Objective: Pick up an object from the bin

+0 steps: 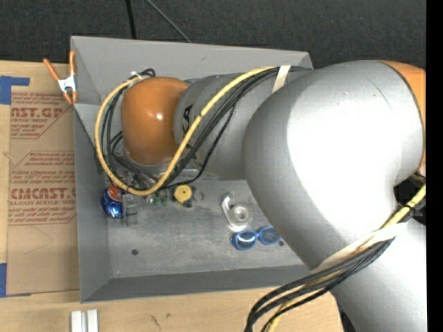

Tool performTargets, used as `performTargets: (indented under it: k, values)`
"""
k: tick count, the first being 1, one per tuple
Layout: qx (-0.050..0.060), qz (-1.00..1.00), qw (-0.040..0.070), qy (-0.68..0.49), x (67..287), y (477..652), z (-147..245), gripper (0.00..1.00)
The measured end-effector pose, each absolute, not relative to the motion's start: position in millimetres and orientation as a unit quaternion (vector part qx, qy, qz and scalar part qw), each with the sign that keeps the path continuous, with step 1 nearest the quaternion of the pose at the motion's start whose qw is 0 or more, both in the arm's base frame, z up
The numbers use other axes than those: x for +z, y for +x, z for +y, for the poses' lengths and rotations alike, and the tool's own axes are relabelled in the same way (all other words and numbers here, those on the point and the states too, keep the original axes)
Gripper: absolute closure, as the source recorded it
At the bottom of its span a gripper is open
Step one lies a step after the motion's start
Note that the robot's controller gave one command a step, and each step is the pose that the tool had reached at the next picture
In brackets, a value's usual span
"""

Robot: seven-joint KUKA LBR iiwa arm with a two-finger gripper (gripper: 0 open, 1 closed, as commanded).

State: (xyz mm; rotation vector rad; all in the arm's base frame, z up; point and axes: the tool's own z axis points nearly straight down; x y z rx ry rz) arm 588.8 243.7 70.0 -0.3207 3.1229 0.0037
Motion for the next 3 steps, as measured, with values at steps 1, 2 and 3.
performTargets:
  k: [1,2,3]
  values:
    - [0.001,0.993,0.006,-0.115,237,588.8,241,1.00]
    - [0.001,0.999,0.001,-0.053,235,573.9,218,1.00]
    - [0.001,1.000,0.000,-0.016,225,542.2,229,1.00]
